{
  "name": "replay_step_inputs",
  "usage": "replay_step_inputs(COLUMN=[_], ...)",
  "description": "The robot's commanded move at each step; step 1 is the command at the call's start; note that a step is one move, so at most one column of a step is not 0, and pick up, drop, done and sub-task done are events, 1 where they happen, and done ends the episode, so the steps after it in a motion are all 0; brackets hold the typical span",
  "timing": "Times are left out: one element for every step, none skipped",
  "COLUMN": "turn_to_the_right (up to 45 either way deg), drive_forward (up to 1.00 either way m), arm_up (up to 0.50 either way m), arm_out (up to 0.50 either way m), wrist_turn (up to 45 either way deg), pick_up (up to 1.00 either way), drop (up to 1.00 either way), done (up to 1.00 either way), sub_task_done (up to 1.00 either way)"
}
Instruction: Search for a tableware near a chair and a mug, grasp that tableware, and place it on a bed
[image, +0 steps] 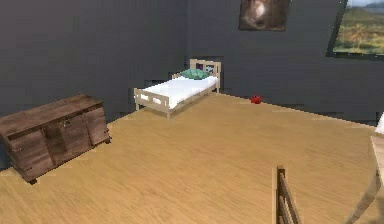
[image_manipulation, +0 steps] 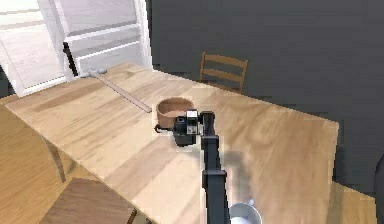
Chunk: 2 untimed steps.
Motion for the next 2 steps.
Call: replay_step_inputs(turn_to_the_right=[0.0, 0.0], drive_forward=[0.00, 0.00], arm_up=[0.22, 0.00], arm_out=[0.00, 0.00], wrist_turn=[0.0, -45.0], pick_up=[0.00, 0.00], drop=[0.00, 0.00], done=[0.00, 0.00], sub_task_done=[0.00, 0.00])
